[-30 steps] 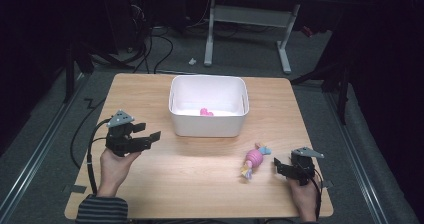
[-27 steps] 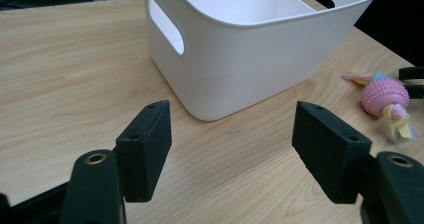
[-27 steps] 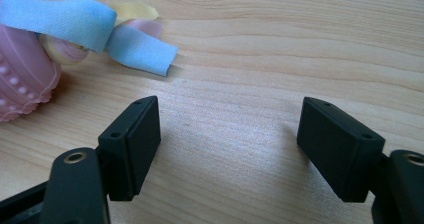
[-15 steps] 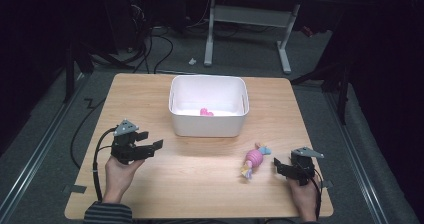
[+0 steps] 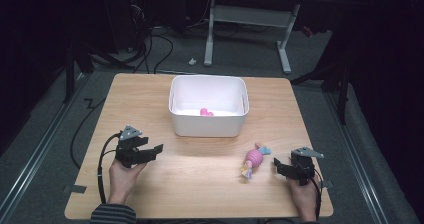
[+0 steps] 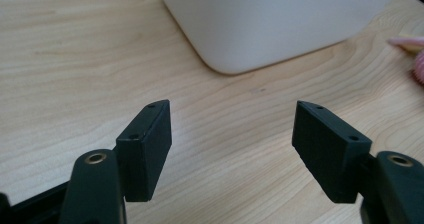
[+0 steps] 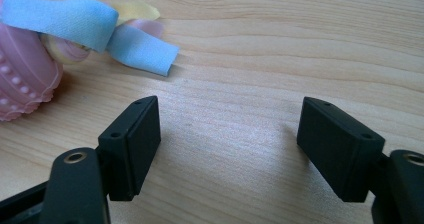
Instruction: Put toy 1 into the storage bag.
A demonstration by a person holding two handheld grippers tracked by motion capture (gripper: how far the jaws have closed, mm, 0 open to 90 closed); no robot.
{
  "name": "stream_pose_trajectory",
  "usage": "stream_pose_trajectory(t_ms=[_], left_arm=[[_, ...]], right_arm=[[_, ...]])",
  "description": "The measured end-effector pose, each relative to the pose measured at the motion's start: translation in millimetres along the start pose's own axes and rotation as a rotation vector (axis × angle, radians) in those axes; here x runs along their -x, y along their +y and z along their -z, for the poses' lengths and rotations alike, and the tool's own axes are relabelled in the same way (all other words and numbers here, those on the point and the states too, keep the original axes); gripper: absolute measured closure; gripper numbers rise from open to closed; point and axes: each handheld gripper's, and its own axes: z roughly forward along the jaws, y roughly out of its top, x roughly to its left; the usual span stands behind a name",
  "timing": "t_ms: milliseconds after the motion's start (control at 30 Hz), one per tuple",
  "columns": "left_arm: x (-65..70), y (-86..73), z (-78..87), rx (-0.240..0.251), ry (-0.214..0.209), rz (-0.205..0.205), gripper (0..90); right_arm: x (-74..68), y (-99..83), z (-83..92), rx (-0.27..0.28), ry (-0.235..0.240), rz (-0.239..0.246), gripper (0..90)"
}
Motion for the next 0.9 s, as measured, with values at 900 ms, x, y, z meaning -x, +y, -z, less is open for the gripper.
stream_pose_trajectory(t_ms=[900], left_arm=[[10.8,-36.1,-56.6,-0.040,0.165,-0.068,31.6]], right_arm=[[0.5,0.8,-0.8,0.000,0.000,0.005,25.5]])
